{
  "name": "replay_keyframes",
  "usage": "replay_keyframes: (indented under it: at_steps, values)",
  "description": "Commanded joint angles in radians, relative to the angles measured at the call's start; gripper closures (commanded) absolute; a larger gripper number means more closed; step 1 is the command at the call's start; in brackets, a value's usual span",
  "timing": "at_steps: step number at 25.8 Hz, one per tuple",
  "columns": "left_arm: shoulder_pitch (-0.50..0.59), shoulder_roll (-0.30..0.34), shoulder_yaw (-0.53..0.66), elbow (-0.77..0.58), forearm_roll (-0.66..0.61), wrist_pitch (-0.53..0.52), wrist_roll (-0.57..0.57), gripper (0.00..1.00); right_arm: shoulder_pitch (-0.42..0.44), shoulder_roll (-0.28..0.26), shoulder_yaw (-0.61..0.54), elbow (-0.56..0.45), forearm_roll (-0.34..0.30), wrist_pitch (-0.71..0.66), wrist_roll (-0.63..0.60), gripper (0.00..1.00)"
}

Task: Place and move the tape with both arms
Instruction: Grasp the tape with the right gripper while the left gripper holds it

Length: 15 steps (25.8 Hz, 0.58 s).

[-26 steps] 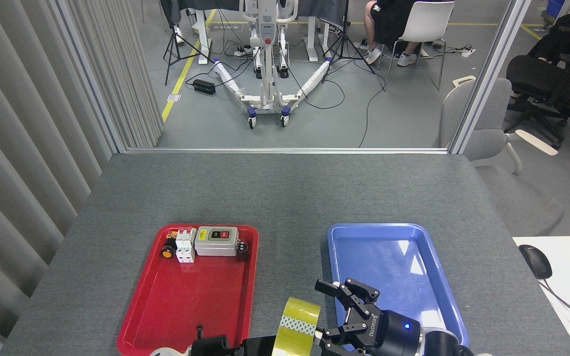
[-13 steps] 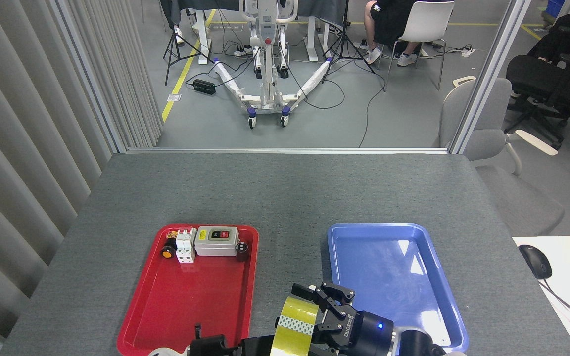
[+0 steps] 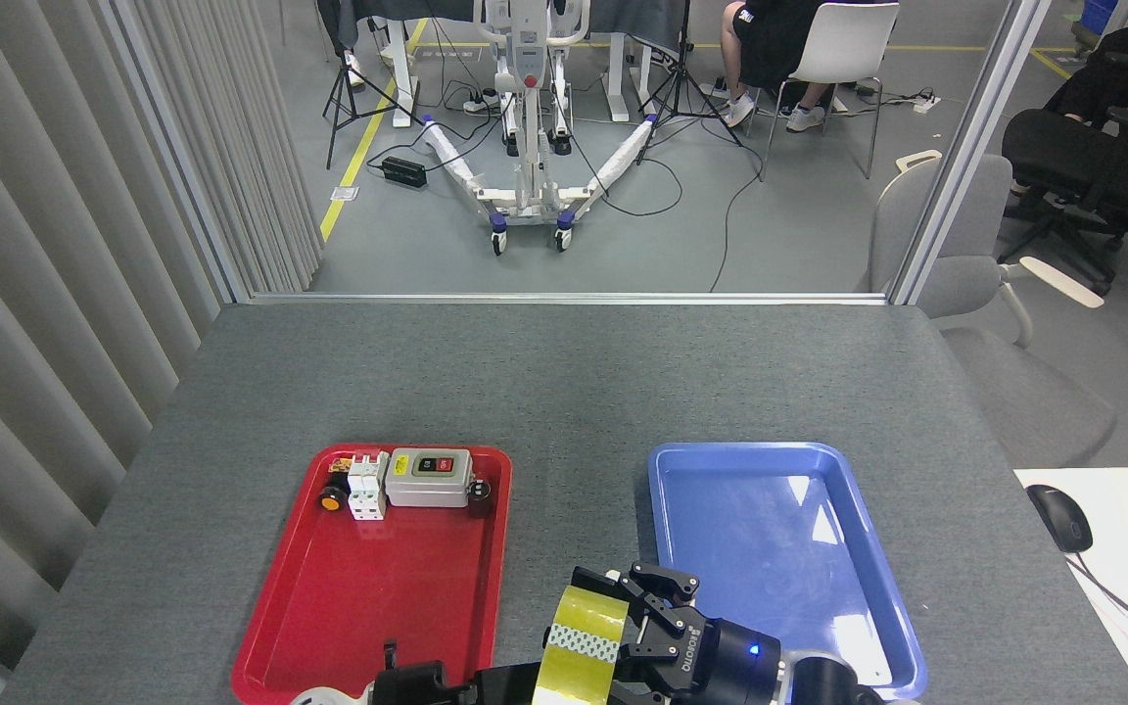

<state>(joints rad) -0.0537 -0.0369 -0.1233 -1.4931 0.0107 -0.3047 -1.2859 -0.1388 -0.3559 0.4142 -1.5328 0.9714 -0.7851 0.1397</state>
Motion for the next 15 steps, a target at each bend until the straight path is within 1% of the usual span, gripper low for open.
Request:
replay_keyframes:
  at_steps: [1,6,11,13,15]
  values:
    - [-0.002,0.0,0.004,0.002,0.0,-0.004,0.0,1.0,0.008,-0.005,0.0,-0.003,0.0,0.0,-0.002,0.36]
    - [-0.003,0.0,0.007,0.004,0.0,-0.007,0.0,1.0,0.011,-0.006,0.0,-0.013,0.0,0.0,-0.002,0.52]
    - [-0.005,0.003,0.011,0.014,0.0,-0.019,0.002,1.0,0.01,-0.005,0.0,-0.013,0.0,0.0,-0.002,0.61]
    - [-0.006,0.006,0.013,0.019,0.0,-0.019,0.002,1.0,0.01,-0.006,0.0,-0.013,0.0,0.0,-0.002,0.67]
    - [-0.006,0.006,0.013,0.022,0.0,-0.02,0.002,1.0,0.011,-0.006,0.0,-0.013,0.0,0.0,-0.002,0.69]
